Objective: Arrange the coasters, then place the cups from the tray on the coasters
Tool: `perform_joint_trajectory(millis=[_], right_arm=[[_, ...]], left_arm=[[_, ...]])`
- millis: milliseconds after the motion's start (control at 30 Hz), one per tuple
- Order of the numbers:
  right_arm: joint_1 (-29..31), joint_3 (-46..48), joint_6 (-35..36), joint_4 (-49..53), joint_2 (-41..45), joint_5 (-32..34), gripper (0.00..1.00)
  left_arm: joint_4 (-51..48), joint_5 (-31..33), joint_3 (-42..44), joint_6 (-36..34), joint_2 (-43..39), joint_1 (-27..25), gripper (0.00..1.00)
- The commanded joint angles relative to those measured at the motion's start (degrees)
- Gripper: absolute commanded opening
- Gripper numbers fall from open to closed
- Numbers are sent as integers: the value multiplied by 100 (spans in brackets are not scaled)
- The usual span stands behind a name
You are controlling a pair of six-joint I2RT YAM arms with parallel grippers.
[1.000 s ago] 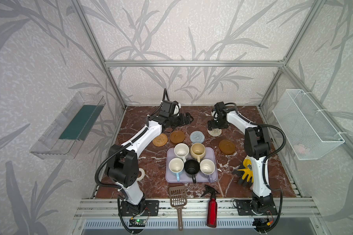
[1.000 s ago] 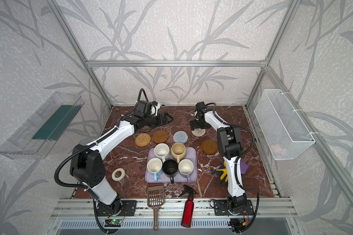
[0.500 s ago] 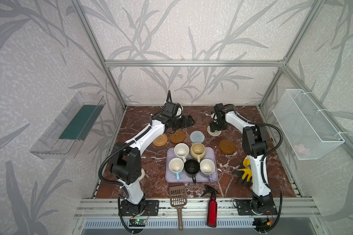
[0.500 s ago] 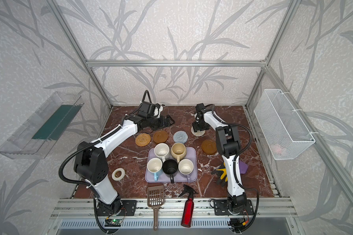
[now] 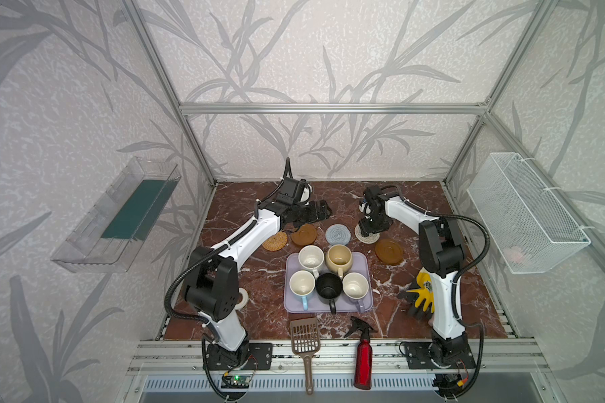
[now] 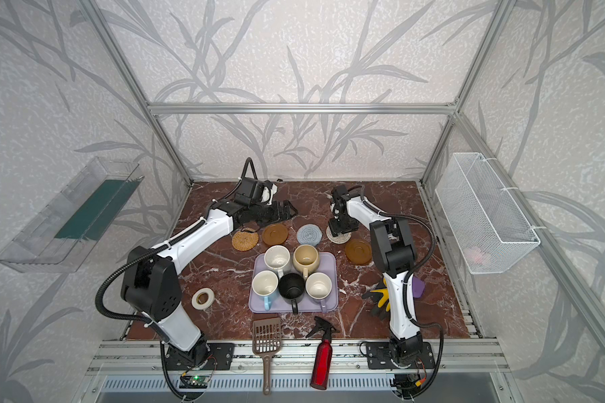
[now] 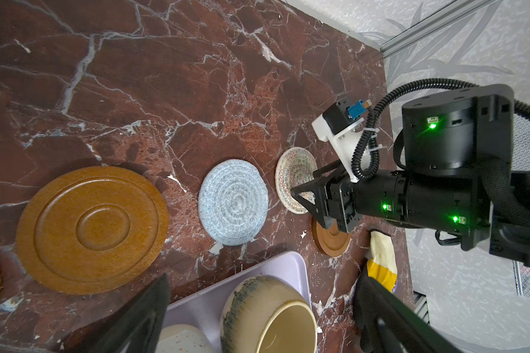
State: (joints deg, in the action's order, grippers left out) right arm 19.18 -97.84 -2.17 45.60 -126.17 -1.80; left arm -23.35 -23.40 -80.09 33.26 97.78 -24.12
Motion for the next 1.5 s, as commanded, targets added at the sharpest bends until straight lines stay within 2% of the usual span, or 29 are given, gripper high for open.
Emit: perform_joint_trajectory(millis=[0, 133, 300, 400, 567, 700, 867, 1000, 1133, 1300, 1467], right_arm=[[42, 213, -59, 394, 39, -64, 64], [60, 624, -94, -17, 300, -207, 63], [68, 612, -136, 46, 410, -168, 63], [68, 679, -152, -132, 563, -189, 70], [60, 815, -268, -606, 1115, -523, 71], [60, 1390, -466, -1023, 2008, -428, 83], [-21, 2245, -665, -1076, 3072, -244, 98], [-239, 2994, -948, -959, 3634, -98, 99], [-473, 3462, -1037, -969, 3710, 4, 99], [-676, 3526, -952, -779, 3504, 108, 99], [-840, 3471, -876, -704, 3353, 137, 98]], left_arm=[[166, 90, 102, 107, -285, -27, 99], [214, 63, 143, 179, -321, -38, 99], [242, 115, 156, 285, -346, -39, 99], [271, 133, 170, 322, -393, -38, 99], [236, 254, 192, 334, -503, -47, 99], [213, 505, 203, 297, -787, -142, 99], [427, 572, 483, 390, -1260, -262, 99], [383, 600, 635, 374, -1596, -435, 99], [185, 555, 479, 165, -1619, -484, 99], [-411, 352, -372, -176, -1114, -782, 99], [-612, 379, -665, -254, -789, -1092, 99]])
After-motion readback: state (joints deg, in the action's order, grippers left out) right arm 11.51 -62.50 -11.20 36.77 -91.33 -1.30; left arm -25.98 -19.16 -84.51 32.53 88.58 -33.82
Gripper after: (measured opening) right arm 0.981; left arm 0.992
